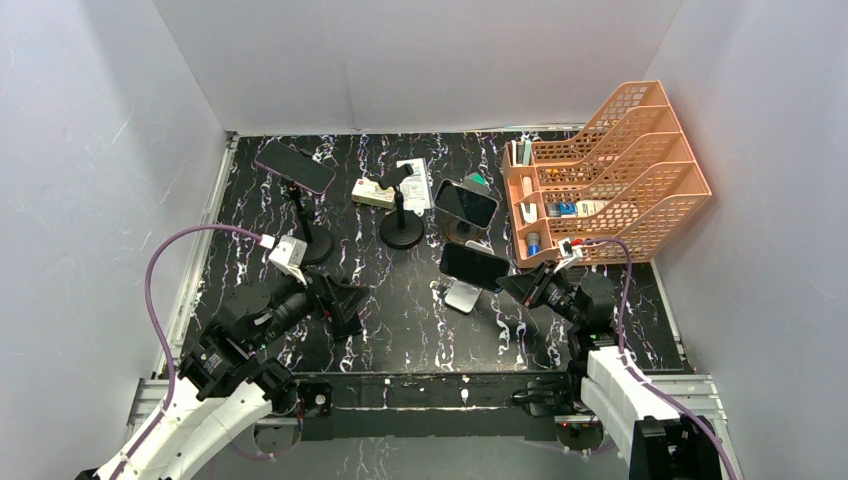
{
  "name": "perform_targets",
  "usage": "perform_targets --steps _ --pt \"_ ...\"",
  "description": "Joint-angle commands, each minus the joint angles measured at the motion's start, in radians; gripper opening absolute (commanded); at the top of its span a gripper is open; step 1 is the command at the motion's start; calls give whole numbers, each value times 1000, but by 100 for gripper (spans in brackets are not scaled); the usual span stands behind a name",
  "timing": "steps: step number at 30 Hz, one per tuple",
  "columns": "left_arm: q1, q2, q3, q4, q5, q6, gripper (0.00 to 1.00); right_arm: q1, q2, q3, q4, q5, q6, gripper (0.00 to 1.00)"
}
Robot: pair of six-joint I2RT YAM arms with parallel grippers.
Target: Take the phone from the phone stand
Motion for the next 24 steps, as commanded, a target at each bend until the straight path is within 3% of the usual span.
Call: perform_targets --steps 1,7,24 --pt "5 2 -12 22 9 6 78 -1 -49 9 -34 -16 -14 1" --pt "4 6 -14 26 14 5 78 -1 -111 -12 -106 -4 -14 1" --pt "4 12 -13 27 21 1 77 -1 -49 -33 -115 57 5 4"
